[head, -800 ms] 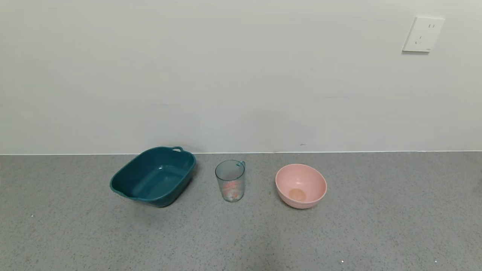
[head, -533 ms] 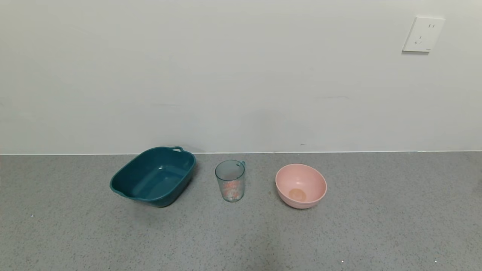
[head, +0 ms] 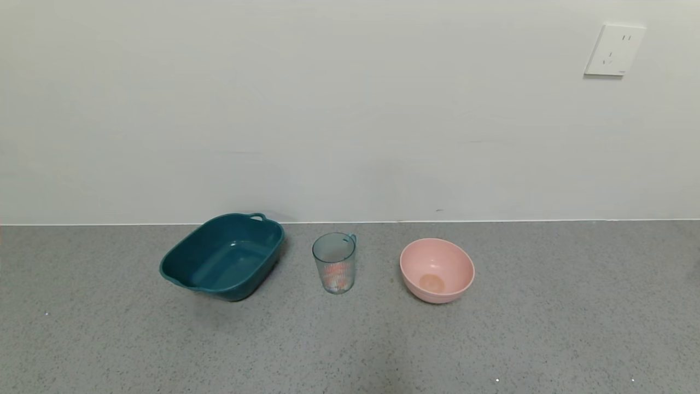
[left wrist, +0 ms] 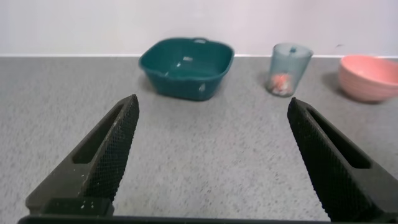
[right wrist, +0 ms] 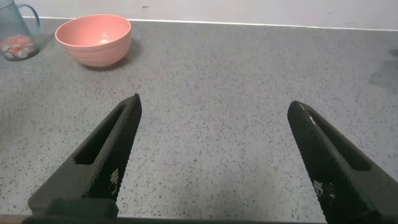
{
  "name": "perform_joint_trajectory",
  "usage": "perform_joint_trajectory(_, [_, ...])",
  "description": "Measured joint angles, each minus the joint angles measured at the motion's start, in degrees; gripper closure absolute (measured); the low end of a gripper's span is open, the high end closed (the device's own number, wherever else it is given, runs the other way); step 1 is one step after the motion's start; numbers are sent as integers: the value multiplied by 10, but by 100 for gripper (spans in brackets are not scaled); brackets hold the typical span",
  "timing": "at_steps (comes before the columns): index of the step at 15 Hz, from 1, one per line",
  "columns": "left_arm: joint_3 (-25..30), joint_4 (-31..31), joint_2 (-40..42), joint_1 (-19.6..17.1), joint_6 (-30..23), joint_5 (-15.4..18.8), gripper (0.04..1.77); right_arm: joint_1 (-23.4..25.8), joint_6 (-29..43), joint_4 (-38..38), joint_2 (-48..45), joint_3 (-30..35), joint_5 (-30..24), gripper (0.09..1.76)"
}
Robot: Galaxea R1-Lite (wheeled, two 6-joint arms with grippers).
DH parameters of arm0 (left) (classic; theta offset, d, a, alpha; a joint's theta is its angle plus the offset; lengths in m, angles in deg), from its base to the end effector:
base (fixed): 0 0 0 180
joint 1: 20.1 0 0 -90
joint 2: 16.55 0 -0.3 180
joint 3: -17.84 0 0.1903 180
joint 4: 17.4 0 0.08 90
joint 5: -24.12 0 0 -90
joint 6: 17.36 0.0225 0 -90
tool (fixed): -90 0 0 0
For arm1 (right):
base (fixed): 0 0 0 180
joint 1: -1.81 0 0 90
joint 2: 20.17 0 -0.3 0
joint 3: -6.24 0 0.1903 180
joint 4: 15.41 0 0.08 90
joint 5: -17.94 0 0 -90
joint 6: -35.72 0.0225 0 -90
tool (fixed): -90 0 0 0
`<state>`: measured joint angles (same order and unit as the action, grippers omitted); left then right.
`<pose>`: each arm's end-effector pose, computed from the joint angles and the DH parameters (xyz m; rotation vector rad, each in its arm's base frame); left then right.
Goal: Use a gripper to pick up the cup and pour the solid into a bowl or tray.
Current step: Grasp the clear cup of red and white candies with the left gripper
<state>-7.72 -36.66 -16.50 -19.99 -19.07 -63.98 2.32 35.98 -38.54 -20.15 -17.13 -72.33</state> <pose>-0.0265 -0.0007 0.0933 -0.0281 -0.1103 -0.0367 -0.0228 0.0003 0.0759 0.0045 -0.0038 -0.0042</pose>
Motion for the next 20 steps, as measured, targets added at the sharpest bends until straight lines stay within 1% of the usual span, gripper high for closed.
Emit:
perform_joint_trajectory(3, [-61, -52, -6, 0, -1, 23, 9, 0, 0, 0, 0, 0, 0, 14])
perform_joint_trajectory(4, [-84, -61, -14, 0, -1, 33, 9, 0, 0, 0, 0, 0, 0, 14])
perform_joint_trajectory(6, [-125, -64, -41, 0, -1, 45, 9, -1, 0, 0, 0, 0, 0, 14])
perform_joint_trajectory(10, [-201, -59, -142, 15, 0, 43, 9, -2, 0, 0, 0, 0, 0, 14])
perform_joint_trajectory(12, [-226, -31, -214, 22, 3, 41, 9, -2, 0, 0, 0, 0, 0, 14])
perform_joint_trajectory(16, [-240, 63, -357, 25, 5, 43, 9, -2, 0, 0, 0, 0, 0, 14])
perform_joint_trajectory(18, [-247, 83, -420, 28, 9, 53, 9, -2, 0, 0, 0, 0, 0, 14])
perform_joint_trajectory(20, [-258, 92, -471, 40, 23, 63, 9, -2, 0, 0, 0, 0, 0, 14])
